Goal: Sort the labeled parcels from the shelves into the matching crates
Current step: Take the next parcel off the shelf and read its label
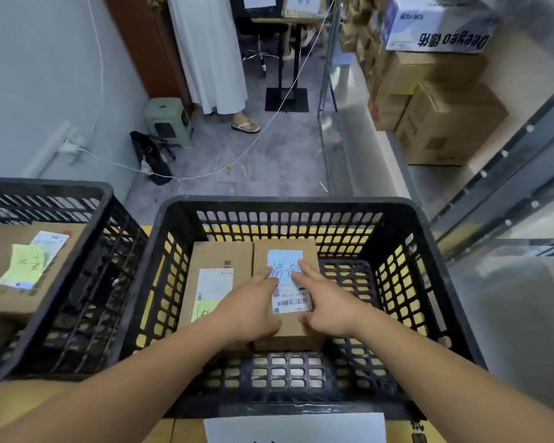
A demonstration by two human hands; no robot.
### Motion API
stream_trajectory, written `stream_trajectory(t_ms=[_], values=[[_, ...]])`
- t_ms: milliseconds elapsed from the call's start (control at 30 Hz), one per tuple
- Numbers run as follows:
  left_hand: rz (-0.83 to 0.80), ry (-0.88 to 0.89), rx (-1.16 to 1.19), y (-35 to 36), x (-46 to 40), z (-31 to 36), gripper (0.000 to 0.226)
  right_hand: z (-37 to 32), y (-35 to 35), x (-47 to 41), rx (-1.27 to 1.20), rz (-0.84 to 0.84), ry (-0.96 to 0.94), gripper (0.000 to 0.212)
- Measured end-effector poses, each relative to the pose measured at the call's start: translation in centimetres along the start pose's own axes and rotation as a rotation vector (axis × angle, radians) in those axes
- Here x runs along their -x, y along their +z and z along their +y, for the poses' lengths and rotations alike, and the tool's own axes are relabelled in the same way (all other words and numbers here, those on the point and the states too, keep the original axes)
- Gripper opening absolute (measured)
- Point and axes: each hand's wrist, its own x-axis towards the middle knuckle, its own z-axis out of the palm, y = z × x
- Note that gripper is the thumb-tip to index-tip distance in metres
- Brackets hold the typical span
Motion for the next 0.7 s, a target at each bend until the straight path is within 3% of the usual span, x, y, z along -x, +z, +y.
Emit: stream_trajectory(t_ms=[367,600,700], values=[[-0.021,-0.106,-0.162,1.7,-1.1,1.5,0.066,1.0,1.5,-0.5,-0.038,0.001,0.012,0.096],[0.024,-0.168,-0.336,3.1,-1.0,1.9,0.084,0.6,1.6,-0.5,0.011,-0.019,0.022,0.095],[0.103,-0.102,-0.532,2.7,-0.9,2.1,0.064,-0.1,1.8,-0.8,0.087,-0.034,0.056,0.095]])
